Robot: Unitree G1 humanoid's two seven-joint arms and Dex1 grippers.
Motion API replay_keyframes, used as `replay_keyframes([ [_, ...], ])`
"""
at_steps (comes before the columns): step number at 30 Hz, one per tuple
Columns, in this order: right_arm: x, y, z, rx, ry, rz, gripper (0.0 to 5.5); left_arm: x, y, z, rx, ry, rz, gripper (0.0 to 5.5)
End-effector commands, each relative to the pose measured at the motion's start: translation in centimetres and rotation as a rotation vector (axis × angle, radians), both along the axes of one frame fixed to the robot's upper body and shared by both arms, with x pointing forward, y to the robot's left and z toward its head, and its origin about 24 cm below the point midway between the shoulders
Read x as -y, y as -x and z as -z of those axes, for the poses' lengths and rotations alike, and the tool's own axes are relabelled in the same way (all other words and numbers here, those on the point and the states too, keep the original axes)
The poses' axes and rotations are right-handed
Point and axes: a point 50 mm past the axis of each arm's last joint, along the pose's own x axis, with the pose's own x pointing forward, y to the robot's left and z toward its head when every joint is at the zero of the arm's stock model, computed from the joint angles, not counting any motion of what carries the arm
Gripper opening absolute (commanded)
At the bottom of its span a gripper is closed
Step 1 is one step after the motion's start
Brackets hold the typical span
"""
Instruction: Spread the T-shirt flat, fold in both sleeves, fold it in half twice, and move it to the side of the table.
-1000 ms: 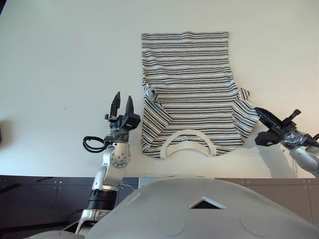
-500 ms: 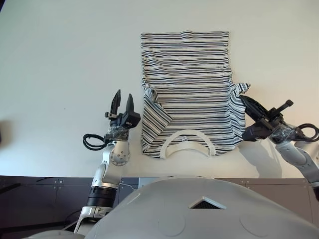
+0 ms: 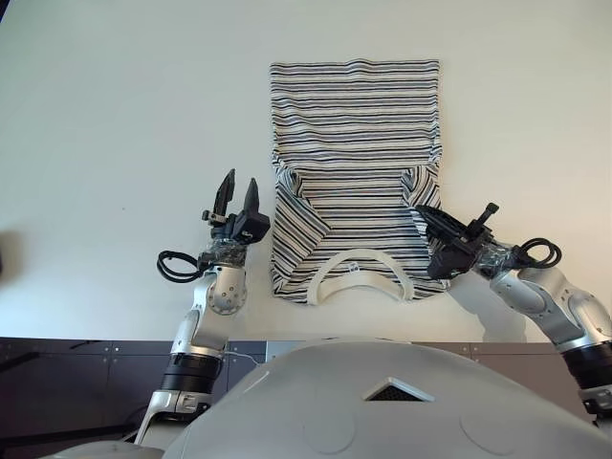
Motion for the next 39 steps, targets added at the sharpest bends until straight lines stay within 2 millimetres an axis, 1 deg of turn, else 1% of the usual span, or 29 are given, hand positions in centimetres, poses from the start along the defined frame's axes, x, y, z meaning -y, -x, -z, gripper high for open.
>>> replay_keyframes([
  [1,0.2,-0.3,-1.1,0.013,-0.035,-0.002,1.05,-1.2,0.7,-0.1,-0.051,-0.034,0.027,1.83],
  [2,0.5,-0.1,-1.3,0.006,-0.044,-0.006,1.24,-1.5,0.9,-0.3,-0.054,-0.048,0.042,1.83],
  [3,0.9,0.1,-1.7,0.0,-0.059,-0.005,1.32,-2.0,1.0,-0.6,-0.055,-0.069,0.056,1.83],
  [6,2.6,0.2,-3.2,0.017,-0.079,0.007,1.96,-3.8,1.6,-1.6,-0.079,-0.143,0.126,1.83],
  [7,3.9,0.0,-3.7,0.034,-0.059,0.025,2.11,-4.6,2.4,-1.9,-0.122,-0.19,0.209,1.83],
  [8,5.6,0.1,-3.9,0.02,-0.009,0.034,2.34,-5.3,3.6,-2.1,-0.196,-0.248,0.346,1.83],
  [9,7.0,0.5,-3.8,-0.008,0.035,0.036,2.53,-5.9,4.4,-2.2,-0.265,-0.293,0.463,1.83],
  [10,8.1,1.3,-3.2,-0.079,0.093,0.011,2.75,-6.3,5.2,-2.3,-0.335,-0.325,0.573,2.0],
  [11,8.8,2.5,-2.4,-0.166,0.144,-0.025,2.79,-6.4,5.6,-2.4,-0.388,-0.35,0.679,2.06],
  [13,9.4,3.8,-1.5,-0.283,0.193,-0.073,2.79,-6.3,5.5,-2.6,-0.437,-0.359,0.797,2.39],
  [15,9.2,4.1,-1.4,-0.337,0.213,-0.121,2.79,-6.2,5.2,-2.5,-0.464,-0.361,0.865,2.67],
  [19,7.5,4.5,-1.5,-0.399,0.212,-0.228,2.79,-5.8,5.4,-2.3,-0.523,-0.397,1.009,3.16],
  [22,6.8,4.2,-2.0,-0.4,0.214,-0.267,2.79,-5.3,6.2,-2.3,-0.563,-0.401,1.109,3.54],
  [25,6.5,3.9,-2.2,-0.395,0.224,-0.303,2.79,-4.7,6.5,-2.0,-0.566,-0.411,1.156,3.57],
  [29,5.9,3.6,-1.8,-0.375,0.213,-0.322,2.79,-3.8,6.1,-1.0,-0.516,-0.412,1.158,3.57],
  [31,5.7,3.6,-1.6,-0.374,0.21,-0.328,2.79,-3.5,6.3,-0.7,-0.51,-0.414,1.175,3.57],
  [32,5.7,3.7,-1.5,-0.377,0.208,-0.33,2.79,-3.5,6.4,-0.5,-0.507,-0.417,1.188,3.36],
  [33,5.6,3.7,-1.4,-0.379,0.206,-0.333,2.59,-3.4,6.6,-0.5,-0.505,-0.417,1.202,3.29],
  [34,5.5,3.8,-1.3,-0.379,0.205,-0.335,2.49,-3.3,6.7,-0.5,-0.501,-0.418,1.215,3.1],
  [36,5.4,3.9,-1.2,-0.38,0.201,-0.341,2.04,-3.3,6.9,-0.5,-0.502,-0.424,1.236,2.69],
  [38,5.4,4.0,-1.1,-0.379,0.196,-0.348,1.74,-3.6,7.0,-0.4,-0.507,-0.431,1.241,2.42],
  [39,5.3,4.1,-1.1,-0.38,0.194,-0.352,1.53,-3.7,7.0,-0.3,-0.509,-0.433,1.244,2.2],
])
